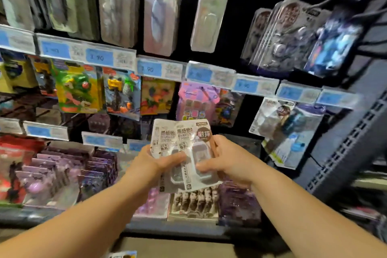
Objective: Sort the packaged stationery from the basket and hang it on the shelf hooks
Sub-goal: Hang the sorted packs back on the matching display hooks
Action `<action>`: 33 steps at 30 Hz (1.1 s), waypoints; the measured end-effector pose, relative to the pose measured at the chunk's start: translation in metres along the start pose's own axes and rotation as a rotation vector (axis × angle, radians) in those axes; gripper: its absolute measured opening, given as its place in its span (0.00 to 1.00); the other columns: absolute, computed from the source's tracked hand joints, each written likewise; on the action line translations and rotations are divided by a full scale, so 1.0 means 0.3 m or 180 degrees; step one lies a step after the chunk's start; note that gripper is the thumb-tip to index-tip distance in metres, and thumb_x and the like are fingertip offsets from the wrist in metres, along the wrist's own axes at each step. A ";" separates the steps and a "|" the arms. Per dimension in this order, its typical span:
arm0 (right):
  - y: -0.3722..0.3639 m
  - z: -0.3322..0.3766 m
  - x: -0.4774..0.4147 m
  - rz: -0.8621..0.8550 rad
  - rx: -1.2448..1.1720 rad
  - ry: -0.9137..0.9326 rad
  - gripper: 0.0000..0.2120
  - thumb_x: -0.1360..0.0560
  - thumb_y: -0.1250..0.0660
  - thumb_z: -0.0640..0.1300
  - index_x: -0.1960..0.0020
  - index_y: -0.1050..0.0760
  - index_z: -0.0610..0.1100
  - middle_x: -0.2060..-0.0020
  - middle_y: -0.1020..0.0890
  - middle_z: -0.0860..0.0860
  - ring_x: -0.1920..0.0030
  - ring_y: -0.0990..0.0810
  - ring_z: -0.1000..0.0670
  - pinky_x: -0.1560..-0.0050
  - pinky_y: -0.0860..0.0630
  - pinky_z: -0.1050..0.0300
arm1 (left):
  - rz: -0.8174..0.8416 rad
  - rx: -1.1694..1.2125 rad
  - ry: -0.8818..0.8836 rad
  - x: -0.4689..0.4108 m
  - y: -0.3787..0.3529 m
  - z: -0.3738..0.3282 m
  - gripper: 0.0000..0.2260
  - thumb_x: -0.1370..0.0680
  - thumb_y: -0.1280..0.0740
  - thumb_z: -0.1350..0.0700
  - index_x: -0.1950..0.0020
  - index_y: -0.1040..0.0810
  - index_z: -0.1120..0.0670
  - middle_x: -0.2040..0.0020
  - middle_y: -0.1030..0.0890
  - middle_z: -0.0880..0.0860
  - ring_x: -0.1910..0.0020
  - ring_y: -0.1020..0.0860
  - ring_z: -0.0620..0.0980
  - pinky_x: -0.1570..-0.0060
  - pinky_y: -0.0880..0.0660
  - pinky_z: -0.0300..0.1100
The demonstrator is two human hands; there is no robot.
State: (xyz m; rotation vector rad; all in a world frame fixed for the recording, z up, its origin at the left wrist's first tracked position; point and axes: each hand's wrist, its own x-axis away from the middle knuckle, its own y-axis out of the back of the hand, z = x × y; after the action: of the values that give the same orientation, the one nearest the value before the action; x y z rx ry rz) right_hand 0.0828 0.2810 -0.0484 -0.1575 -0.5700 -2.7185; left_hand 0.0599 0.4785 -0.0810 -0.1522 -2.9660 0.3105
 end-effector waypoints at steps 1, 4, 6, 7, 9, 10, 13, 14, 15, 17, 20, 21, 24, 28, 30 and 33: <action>0.025 -0.002 0.014 -0.0022 -0.0054 0.0017 0.34 0.41 0.21 0.47 0.39 0.30 0.42 0.44 0.19 0.43 0.44 0.18 0.43 0.41 0.24 0.36 | -0.0054 -0.0004 -0.0050 -0.020 -0.026 0.002 0.21 0.38 0.21 0.56 0.47 0.21 0.55 0.56 0.14 0.55 0.60 0.15 0.56 0.66 0.19 0.52; 0.120 0.004 0.054 0.0109 -0.0130 0.0026 0.21 0.29 0.28 0.34 0.39 0.28 0.44 0.42 0.19 0.43 0.42 0.19 0.43 0.39 0.25 0.39 | -0.0128 -0.0058 -0.0111 -0.078 -0.110 0.007 0.25 0.40 0.18 0.52 0.46 0.22 0.52 0.55 0.14 0.52 0.56 0.15 0.54 0.57 0.18 0.56; 0.192 0.000 0.080 0.0186 -0.0173 -0.0111 0.23 0.26 0.33 0.30 0.35 0.33 0.46 0.40 0.21 0.44 0.40 0.20 0.44 0.40 0.24 0.42 | -0.0037 -0.0146 -0.0166 -0.108 -0.170 0.015 0.30 0.42 0.18 0.49 0.43 0.22 0.52 0.53 0.14 0.52 0.55 0.15 0.54 0.51 0.19 0.58; 0.229 -0.006 0.093 0.0240 -0.0172 -0.0155 0.26 0.26 0.33 0.30 0.33 0.35 0.46 0.38 0.22 0.44 0.39 0.21 0.44 0.41 0.23 0.43 | 0.0024 -0.0182 -0.0200 -0.122 -0.200 0.020 0.30 0.42 0.18 0.49 0.43 0.21 0.53 0.52 0.14 0.52 0.55 0.15 0.54 0.51 0.19 0.56; 0.289 -0.031 0.108 0.0307 -0.0116 -0.0222 0.31 0.28 0.30 0.33 0.31 0.37 0.47 0.37 0.23 0.45 0.39 0.21 0.45 0.41 0.23 0.41 | 0.0095 -0.0199 -0.0265 -0.134 -0.249 0.024 0.25 0.38 0.18 0.53 0.44 0.21 0.52 0.53 0.14 0.51 0.55 0.15 0.52 0.52 0.18 0.52; 0.321 -0.043 0.117 0.0297 -0.0128 -0.0256 0.30 0.28 0.30 0.33 0.31 0.37 0.47 0.37 0.23 0.45 0.40 0.20 0.44 0.41 0.23 0.39 | 0.0109 -0.0217 -0.0301 -0.143 -0.273 0.026 0.25 0.38 0.18 0.54 0.44 0.21 0.52 0.53 0.14 0.50 0.55 0.15 0.51 0.52 0.18 0.51; 0.411 -0.079 0.140 0.0238 -0.0433 -0.0278 0.28 0.29 0.31 0.30 0.33 0.34 0.48 0.38 0.22 0.45 0.40 0.20 0.43 0.41 0.24 0.37 | 0.0205 -0.0347 -0.0343 -0.166 -0.339 0.035 0.34 0.46 0.15 0.49 0.42 0.21 0.52 0.50 0.14 0.50 0.51 0.16 0.52 0.48 0.19 0.52; 0.441 -0.094 0.146 0.0159 -0.0528 -0.0265 0.29 0.30 0.29 0.31 0.34 0.34 0.47 0.38 0.21 0.44 0.40 0.20 0.42 0.41 0.24 0.37 | 0.0218 -0.0363 -0.0339 -0.175 -0.355 0.041 0.35 0.45 0.15 0.49 0.42 0.22 0.52 0.50 0.14 0.50 0.51 0.16 0.52 0.47 0.20 0.53; 0.472 -0.110 0.154 0.0032 -0.0619 -0.0255 0.30 0.32 0.29 0.33 0.34 0.33 0.46 0.39 0.21 0.43 0.40 0.20 0.41 0.41 0.24 0.38 | 0.0193 -0.0356 -0.0313 -0.185 -0.372 0.047 0.33 0.44 0.15 0.50 0.41 0.22 0.52 0.49 0.15 0.50 0.51 0.16 0.52 0.47 0.19 0.54; 0.525 -0.144 0.164 -0.0271 -0.0739 -0.0254 0.29 0.35 0.28 0.35 0.36 0.31 0.46 0.41 0.20 0.41 0.42 0.19 0.40 0.44 0.22 0.41 | 0.0093 -0.0317 -0.0261 -0.189 -0.403 0.053 0.30 0.41 0.17 0.52 0.42 0.23 0.51 0.50 0.15 0.50 0.52 0.16 0.51 0.51 0.18 0.51; 0.575 -0.193 0.167 -0.0676 -0.0955 -0.0192 0.24 0.31 0.29 0.34 0.38 0.29 0.49 0.46 0.18 0.43 0.48 0.17 0.43 0.50 0.23 0.46 | 0.0071 -0.0333 -0.0289 -0.185 -0.444 0.062 0.25 0.37 0.18 0.54 0.45 0.24 0.49 0.52 0.15 0.49 0.57 0.16 0.47 0.62 0.20 0.40; 0.582 -0.204 0.166 -0.0791 -0.1041 -0.0169 0.22 0.28 0.30 0.32 0.38 0.29 0.49 0.47 0.17 0.44 0.49 0.17 0.44 0.50 0.23 0.47 | 0.0066 -0.0313 -0.0295 -0.184 -0.453 0.064 0.22 0.36 0.19 0.55 0.47 0.24 0.49 0.54 0.15 0.48 0.59 0.16 0.45 0.65 0.22 0.37; 0.599 -0.214 0.161 -0.1062 -0.1128 -0.0084 0.20 0.24 0.34 0.32 0.38 0.28 0.51 0.47 0.16 0.49 0.49 0.17 0.47 0.42 0.24 0.44 | 0.0112 -0.0248 -0.0281 -0.185 -0.480 0.057 0.19 0.34 0.20 0.58 0.48 0.24 0.50 0.55 0.15 0.50 0.61 0.16 0.47 0.68 0.23 0.38; 0.602 -0.194 0.155 -0.1238 -0.1177 0.0007 0.20 0.23 0.35 0.32 0.38 0.30 0.52 0.46 0.17 0.52 0.49 0.17 0.51 0.50 0.23 0.52 | 0.0167 -0.0125 -0.0245 -0.202 -0.503 0.054 0.25 0.38 0.19 0.55 0.43 0.23 0.51 0.52 0.14 0.51 0.57 0.15 0.50 0.62 0.19 0.44; 0.602 -0.192 0.149 -0.1267 -0.1149 0.0029 0.21 0.23 0.35 0.32 0.36 0.31 0.51 0.43 0.18 0.51 0.46 0.18 0.49 0.49 0.23 0.52 | 0.0155 -0.0123 -0.0207 -0.211 -0.509 0.056 0.30 0.42 0.19 0.51 0.42 0.23 0.52 0.51 0.14 0.52 0.55 0.15 0.52 0.54 0.18 0.52; 0.601 -0.190 0.143 -0.1322 -0.1068 0.0024 0.19 0.23 0.34 0.34 0.36 0.31 0.49 0.43 0.19 0.49 0.45 0.18 0.48 0.44 0.23 0.48 | 0.0140 -0.0141 -0.0211 -0.211 -0.515 0.058 0.38 0.48 0.18 0.44 0.40 0.23 0.51 0.49 0.15 0.52 0.53 0.15 0.53 0.51 0.19 0.55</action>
State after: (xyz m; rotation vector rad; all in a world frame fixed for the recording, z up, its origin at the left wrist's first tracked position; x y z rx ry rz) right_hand 0.1071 0.0898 -0.0265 -0.1233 -0.1469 -3.2026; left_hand 0.1061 0.3174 -0.0739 -0.2166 -3.0402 0.2604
